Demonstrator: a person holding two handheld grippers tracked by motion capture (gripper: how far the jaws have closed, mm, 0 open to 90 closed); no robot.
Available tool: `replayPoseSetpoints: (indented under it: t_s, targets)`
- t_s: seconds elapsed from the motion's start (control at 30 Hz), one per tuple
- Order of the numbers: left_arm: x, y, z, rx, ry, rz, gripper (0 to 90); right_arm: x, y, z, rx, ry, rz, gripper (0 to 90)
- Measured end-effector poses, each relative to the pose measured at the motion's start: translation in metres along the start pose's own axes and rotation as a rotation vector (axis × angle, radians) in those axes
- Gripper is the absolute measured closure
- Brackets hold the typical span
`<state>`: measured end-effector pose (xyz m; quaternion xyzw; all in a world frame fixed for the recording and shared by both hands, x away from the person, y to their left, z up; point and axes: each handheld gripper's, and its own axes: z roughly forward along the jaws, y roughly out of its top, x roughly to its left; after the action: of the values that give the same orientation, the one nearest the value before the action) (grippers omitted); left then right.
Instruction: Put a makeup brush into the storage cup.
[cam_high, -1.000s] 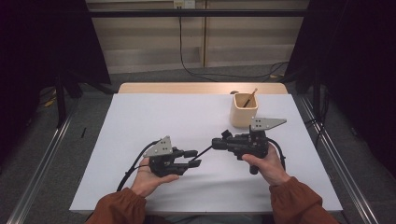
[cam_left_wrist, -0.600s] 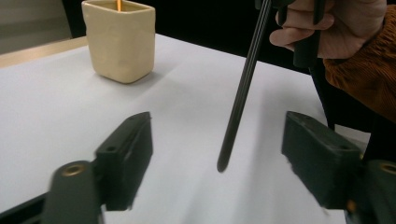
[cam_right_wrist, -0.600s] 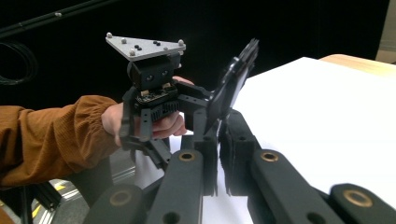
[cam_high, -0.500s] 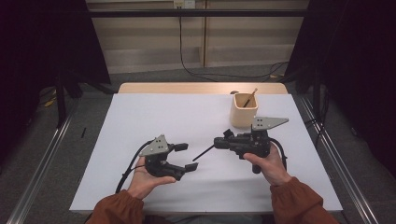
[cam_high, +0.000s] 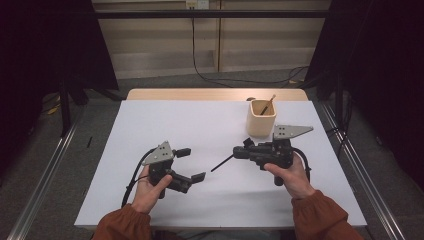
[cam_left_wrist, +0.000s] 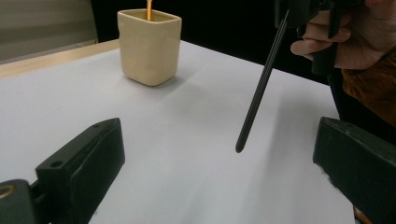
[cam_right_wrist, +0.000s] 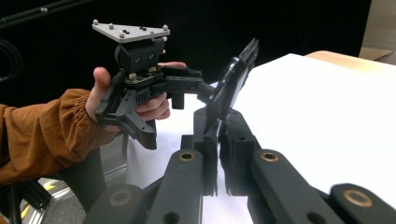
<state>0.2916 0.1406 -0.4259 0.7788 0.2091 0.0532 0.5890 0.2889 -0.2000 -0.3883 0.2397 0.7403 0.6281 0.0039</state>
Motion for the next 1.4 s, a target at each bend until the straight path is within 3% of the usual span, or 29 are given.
replayPoseSetpoints:
  t_s: [0.17,0.3,0.47,0.57,0.67,0.73,1.0,1.13,1.23,1.4]
  targets:
    - [-0.002,0.001,-0.011,0.006,0.034,0.020,3.1,-0.001,0.000,-0.006,-0.012,-0.036,-0.005,85.2]
    - [0.000,-0.004,-0.020,-0.011,0.057,-0.006,3.0,-0.003,0.000,-0.011,-0.015,-0.054,-0.005,85.3]
    - [0.001,-0.007,-0.031,-0.015,0.104,0.012,2.9,-0.004,0.000,-0.015,-0.017,-0.069,-0.002,85.3]
    - [0.002,-0.009,-0.037,-0.046,0.093,-0.022,2.1,-0.004,0.000,-0.018,-0.015,-0.075,-0.001,85.3]
    - [0.001,-0.011,-0.042,-0.052,0.108,0.002,2.0,-0.005,0.001,-0.021,-0.013,-0.080,0.001,85.3]
    - [0.002,-0.013,-0.045,-0.049,0.108,-0.009,1.9,-0.006,0.002,-0.023,-0.010,-0.086,0.002,85.3]
    - [0.000,-0.020,-0.057,-0.038,0.173,0.026,2.2,-0.010,0.001,-0.028,-0.002,-0.105,0.015,85.3]
    - [0.001,-0.027,-0.064,-0.027,0.189,0.019,2.4,-0.011,0.001,-0.029,0.002,-0.117,0.021,85.3]
    - [0.002,-0.031,-0.069,-0.043,0.224,0.012,2.1,-0.012,0.002,-0.031,0.011,-0.127,0.017,85.3]
    - [0.001,-0.035,-0.071,-0.051,0.231,0.009,2.0,-0.014,0.002,-0.036,0.012,-0.151,0.014,85.3]
